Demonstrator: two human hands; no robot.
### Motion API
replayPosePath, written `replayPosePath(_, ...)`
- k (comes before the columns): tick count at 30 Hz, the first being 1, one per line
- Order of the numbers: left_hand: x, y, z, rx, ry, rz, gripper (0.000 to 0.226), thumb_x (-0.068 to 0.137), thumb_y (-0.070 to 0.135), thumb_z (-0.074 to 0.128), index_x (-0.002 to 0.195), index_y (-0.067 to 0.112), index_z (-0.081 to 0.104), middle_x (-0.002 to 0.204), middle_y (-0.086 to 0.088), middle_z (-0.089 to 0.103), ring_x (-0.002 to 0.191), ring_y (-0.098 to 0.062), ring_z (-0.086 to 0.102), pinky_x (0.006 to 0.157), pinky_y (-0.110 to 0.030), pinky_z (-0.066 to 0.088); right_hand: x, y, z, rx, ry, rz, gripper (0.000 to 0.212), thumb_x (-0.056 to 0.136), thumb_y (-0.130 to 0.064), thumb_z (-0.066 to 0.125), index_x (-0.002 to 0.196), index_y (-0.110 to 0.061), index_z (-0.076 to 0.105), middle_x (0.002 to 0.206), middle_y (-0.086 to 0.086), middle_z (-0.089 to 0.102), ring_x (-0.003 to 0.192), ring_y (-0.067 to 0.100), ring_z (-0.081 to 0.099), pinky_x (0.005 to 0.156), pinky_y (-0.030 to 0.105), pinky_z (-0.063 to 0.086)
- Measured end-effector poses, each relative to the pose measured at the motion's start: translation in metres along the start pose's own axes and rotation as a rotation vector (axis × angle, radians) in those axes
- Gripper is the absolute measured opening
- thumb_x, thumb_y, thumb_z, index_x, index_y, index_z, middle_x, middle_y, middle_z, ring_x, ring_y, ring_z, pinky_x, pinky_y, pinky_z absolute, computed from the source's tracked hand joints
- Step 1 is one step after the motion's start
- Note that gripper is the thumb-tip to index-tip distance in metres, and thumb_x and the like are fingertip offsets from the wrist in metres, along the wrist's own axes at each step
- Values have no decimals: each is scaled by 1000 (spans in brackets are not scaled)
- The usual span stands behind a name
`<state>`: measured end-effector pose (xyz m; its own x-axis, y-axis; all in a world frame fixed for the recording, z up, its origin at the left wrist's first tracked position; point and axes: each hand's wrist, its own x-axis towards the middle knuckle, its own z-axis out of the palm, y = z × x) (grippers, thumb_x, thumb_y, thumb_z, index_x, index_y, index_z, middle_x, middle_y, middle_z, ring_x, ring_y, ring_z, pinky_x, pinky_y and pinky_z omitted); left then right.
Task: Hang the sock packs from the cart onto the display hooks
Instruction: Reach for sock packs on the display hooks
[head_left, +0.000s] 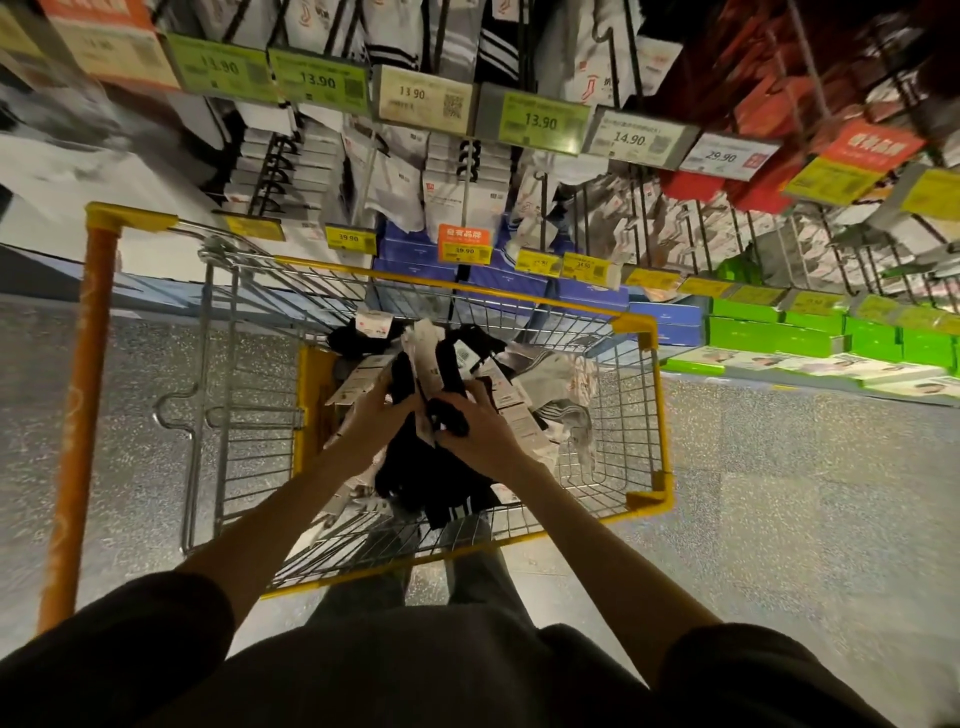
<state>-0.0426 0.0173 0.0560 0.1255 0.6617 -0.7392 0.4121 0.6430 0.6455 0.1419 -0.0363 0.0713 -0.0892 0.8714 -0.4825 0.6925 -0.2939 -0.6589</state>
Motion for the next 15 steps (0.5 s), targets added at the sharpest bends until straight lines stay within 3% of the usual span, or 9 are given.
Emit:
replayPosePath(2,-1,7,2,-23,-41,-78,42,70,49,71,101,21,69,103,-8,71,99,-29,67,90,-51,55,0,-3,1,42,18,45,51,84,-54,63,129,-33,56,132,-4,35,107,25,59,90,41,52)
replayPosePath(5,-20,26,12,-146,-145,-181,19,87,30,68,90,12,68,82,-5,68,85,-26,63,70,-34,51,-4,-7,3,135,36,87,50,84,-57,65,123,-26,64,125,-5,40,100,18,58,88,32,50)
replayPosePath(7,-20,24,18,-215,-144,-203,17,90,33,67,87,16,68,75,2,68,79,-19,59,67,-27,44,-4,-6,8,211,68,129,52,80,-57,69,118,-22,65,118,-4,44,95,11,56,83,23,48)
replayPosePath(9,-24,27,20,-257,-120,-166,32,92,46,60,86,16,66,82,1,67,78,-16,56,68,-25,39,-1,-7,9,333,88,175,52,73,-54,75,109,-18,66,114,-1,55,89,7,58,75,15,45)
replayPosePath(11,-21,25,20,-281,-131,-145,43,98,51,47,94,12,64,96,-4,67,85,-14,58,70,-23,39,2,-5,10,503,87,198,37,77,-33,77,105,-12,68,105,5,69,83,8,67,70,15,49)
replayPosePath(12,-18,22,19,-290,-113,-130,36,100,45,49,100,11,61,101,-7,67,85,-13,60,68,-21,42,1,-7,9,614,76,203,27,80,-19,74,106,-11,68,102,5,72,84,9,69,71,17,53)
replayPosePath(13,-18,23,18,-274,-84,-100,25,98,35,56,107,11,55,104,-12,65,81,-13,62,63,-19,47,0,-9,7,718,59,220,24,83,-10,69,107,-12,68,102,6,73,87,11,70,76,21,56)
replayPosePath(15,-16,20,16,-240,-1,-51,47,85,22,76,116,14,41,106,-16,61,79,-16,64,59,-23,53,-3,-10,7,896,34,268,28,84,-4,65,107,-19,66,107,7,72,98,20,69,87,29,56)
